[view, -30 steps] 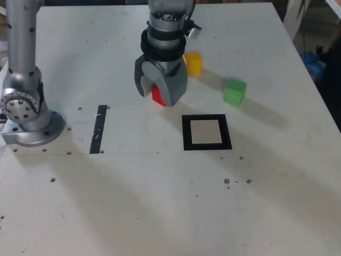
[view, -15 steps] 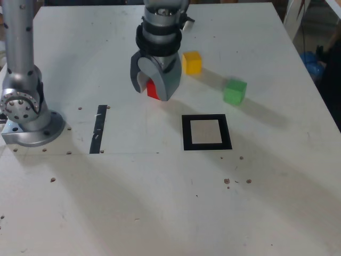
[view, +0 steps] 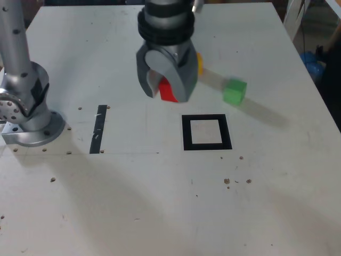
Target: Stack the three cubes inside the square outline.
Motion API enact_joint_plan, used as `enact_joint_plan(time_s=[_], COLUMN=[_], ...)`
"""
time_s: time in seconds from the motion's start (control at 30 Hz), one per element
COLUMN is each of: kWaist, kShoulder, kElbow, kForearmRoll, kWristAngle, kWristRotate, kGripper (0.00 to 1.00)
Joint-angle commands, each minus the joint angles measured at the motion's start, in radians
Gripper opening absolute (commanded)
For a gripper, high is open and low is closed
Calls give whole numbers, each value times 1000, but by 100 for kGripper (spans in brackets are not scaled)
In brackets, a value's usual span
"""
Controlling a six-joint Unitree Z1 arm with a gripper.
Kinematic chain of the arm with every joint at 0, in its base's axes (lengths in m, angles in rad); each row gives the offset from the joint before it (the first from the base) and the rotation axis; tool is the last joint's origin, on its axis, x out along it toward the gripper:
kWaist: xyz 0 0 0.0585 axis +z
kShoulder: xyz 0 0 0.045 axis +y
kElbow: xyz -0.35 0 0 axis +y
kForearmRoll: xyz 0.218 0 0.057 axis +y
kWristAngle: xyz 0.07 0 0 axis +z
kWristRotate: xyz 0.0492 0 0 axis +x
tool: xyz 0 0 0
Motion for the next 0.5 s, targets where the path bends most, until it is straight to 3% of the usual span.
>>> enact_joint_plan(time_s=[0.0,0.3,0.47], kWaist=[-12,-17,-17], kShoulder=[45,151,175], kElbow=[-15,-44,-47], kForearmRoll=[-8,-64,-93], kWristAngle=[-13,-32,-33], kWristRotate=[-130,-275,-297], kGripper=[17,17,17])
